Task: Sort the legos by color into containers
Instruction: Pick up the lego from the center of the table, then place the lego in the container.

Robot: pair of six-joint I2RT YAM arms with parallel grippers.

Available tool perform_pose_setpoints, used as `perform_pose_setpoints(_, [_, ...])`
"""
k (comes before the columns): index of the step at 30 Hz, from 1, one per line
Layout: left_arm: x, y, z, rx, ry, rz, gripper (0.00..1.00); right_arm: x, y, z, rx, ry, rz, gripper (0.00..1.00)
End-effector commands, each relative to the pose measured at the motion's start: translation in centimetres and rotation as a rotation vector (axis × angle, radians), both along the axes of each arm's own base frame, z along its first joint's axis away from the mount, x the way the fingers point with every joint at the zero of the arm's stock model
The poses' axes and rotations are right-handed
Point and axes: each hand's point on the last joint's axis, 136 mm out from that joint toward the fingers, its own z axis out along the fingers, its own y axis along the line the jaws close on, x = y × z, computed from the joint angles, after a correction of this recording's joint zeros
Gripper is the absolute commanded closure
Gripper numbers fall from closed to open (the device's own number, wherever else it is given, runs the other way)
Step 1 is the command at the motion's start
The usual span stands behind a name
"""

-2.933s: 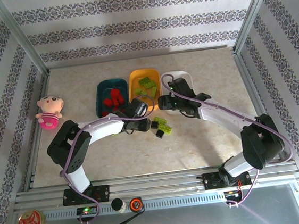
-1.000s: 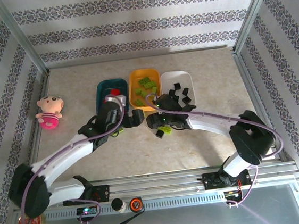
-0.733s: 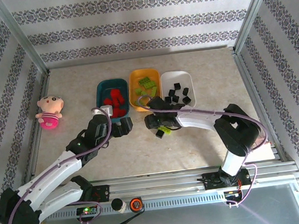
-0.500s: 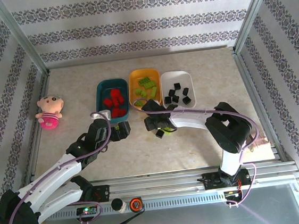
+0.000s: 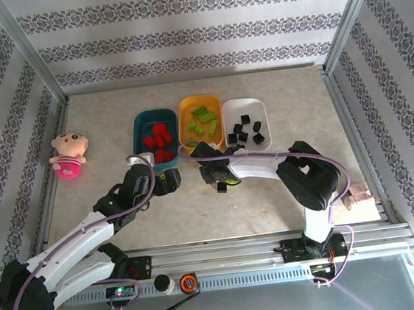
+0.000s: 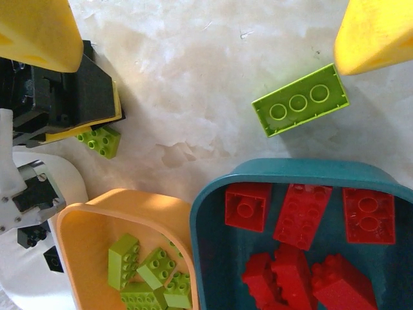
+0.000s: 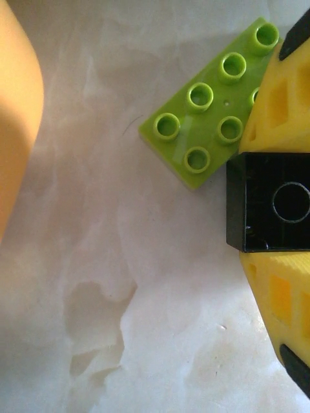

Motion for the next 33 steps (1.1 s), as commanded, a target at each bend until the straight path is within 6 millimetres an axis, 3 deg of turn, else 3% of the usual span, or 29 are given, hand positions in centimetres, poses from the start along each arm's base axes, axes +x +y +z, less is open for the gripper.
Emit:
perform_pose_setpoints(1, [0.4,0.1,0.5,-0.008,-0.007,0.016,0.0,0.2,1.2,3.6,0.083,-0.084,0.048,0.68])
perform_pose_setpoints(6, [0.6,-0.4,1.0,-0.022,-0.028,-0.008,0.0,0.2,1.7,8.8,0.221,-0.165,0.097,0.7])
perform_pose_setpoints(9, [0.7,-0.9,0.9,-0.026,-0.028,-0.034,0.0,1.5,-0.1,11.3,0.285,-0.199,0.052,0.7])
perform_pose_setpoints(12, [0.9,-1.6,0.9,-0.038,-0.027,-0.059,0.0,4.0,-3.4,12.3,0.272,-0.228,-0.031,0.71])
perform_pose_setpoints(15, [1.0,-2.4,0.8,-0.054,-0.02,-0.087,0.0,6.8,-6.6,11.6,0.23,-0.225,-0.122,0.72])
perform_pose_setpoints(17, [1.1,-3.2,0.7,-0.065,-0.007,-0.12,0.0,8.5,-8.2,10.1,0.193,-0.193,-0.177,0.72])
perform_pose_setpoints(21, [1.1,-4.7,0.1,-0.067,0.045,-0.193,0.02,11.1,-9.4,7.9,0.149,-0.151,-0.235,0.73])
perform_pose_setpoints(26, [1.0,-7.0,-1.0,-0.063,0.109,-0.284,0.03,13.7,-10.0,6.9,0.119,-0.14,-0.284,0.69])
perform_pose_setpoints(28, [0.8,-7.9,-1.5,-0.045,0.126,-0.315,0.02,14.2,-10.2,6.6,0.116,-0.131,-0.303,0.64])
perform_pose_setpoints(31, [0.7,-9.6,-2.2,-0.024,0.146,-0.365,0.02,14.5,-10.3,6.5,0.12,-0.117,-0.32,0.41])
perform_pose_setpoints(33, [0.5,-10.9,-2.7,-0.006,0.157,-0.399,0.03,14.4,-10.4,7.0,0.133,-0.129,-0.322,0.33])
